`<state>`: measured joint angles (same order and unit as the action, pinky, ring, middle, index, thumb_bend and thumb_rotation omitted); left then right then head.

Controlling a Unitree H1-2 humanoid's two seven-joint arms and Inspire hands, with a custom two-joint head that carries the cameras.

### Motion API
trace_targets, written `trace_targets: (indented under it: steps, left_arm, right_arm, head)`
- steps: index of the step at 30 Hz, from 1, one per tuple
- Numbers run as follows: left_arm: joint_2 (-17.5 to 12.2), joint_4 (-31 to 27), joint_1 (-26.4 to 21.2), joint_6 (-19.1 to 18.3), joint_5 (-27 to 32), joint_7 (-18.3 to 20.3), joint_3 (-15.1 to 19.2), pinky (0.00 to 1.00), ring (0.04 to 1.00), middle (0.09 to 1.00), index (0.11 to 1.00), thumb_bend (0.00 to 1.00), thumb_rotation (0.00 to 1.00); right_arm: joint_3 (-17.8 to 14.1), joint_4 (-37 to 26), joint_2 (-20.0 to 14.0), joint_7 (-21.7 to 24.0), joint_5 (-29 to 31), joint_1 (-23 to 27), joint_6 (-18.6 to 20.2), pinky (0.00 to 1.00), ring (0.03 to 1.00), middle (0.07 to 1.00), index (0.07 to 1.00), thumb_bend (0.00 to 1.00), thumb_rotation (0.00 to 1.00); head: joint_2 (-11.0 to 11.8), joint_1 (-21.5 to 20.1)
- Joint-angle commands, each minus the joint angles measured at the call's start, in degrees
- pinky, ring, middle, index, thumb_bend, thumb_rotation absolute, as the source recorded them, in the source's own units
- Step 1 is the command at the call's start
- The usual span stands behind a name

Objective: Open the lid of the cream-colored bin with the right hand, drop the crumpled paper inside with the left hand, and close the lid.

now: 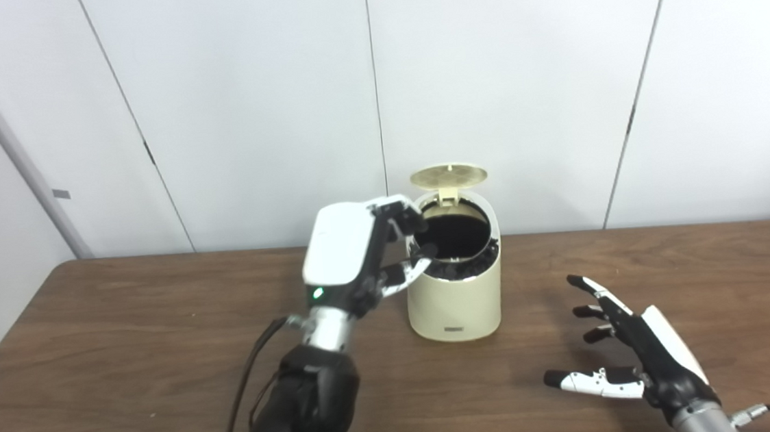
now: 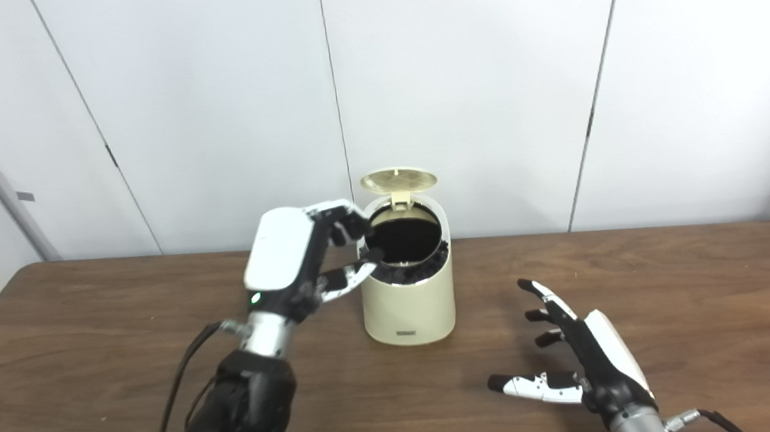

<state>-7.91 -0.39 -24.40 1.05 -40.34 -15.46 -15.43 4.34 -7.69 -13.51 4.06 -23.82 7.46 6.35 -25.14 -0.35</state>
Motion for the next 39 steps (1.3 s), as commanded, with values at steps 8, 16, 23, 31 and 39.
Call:
trace_targets:
  steps: [8,16,23,31,39]
  left_arm:
    - [2.12,-10.61,7.16,2.12,12.10,3.34,6.71,0.38,0.497,0.563,0.495,0.50,0.05]
    - [1.84,-10.43,13.26,0.49,14.17,5.75,9.17,0.41,0.515,0.588,0.496,0.51,0.05]
    - [2.03,-5.98,17.21,1.33,14.80,6.11,9.69,0.44,0.533,0.596,0.495,0.51,0.04]
    - [1.44,-0.16,18.66,3.23,15.42,5.73,9.73,0.47,0.561,0.616,0.495,0.51,0.04]
    - [1.14,4.27,18.41,5.07,15.17,5.48,9.95,0.47,0.563,0.616,0.495,0.51,0.04]
  right_arm:
    - [-0.26,-1.20,-0.49,-0.92,0.77,2.12,-2.65,0.65,0.814,0.936,0.906,0.69,0.24]
    - [-0.76,-1.16,-0.80,-0.55,2.20,3.28,-3.60,0.72,0.827,0.946,0.908,0.68,0.25]
    - [-0.60,-1.42,-0.94,-1.15,1.50,4.35,-4.62,0.70,0.821,0.936,0.911,0.68,0.24]
    - [-1.09,0.69,-1.24,-2.70,1.71,6.10,-8.92,0.69,0.809,0.923,0.901,0.69,0.27]
    - [-1.63,0.97,-1.89,-2.63,1.94,11.16,-10.43,0.77,0.851,0.919,0.879,0.70,0.32]
  head:
    - [0.16,0.25]
    - [0.10,0.23]
    - [0.05,-0.25]
    - [0.05,-0.16]
    - [0.31,-0.47]
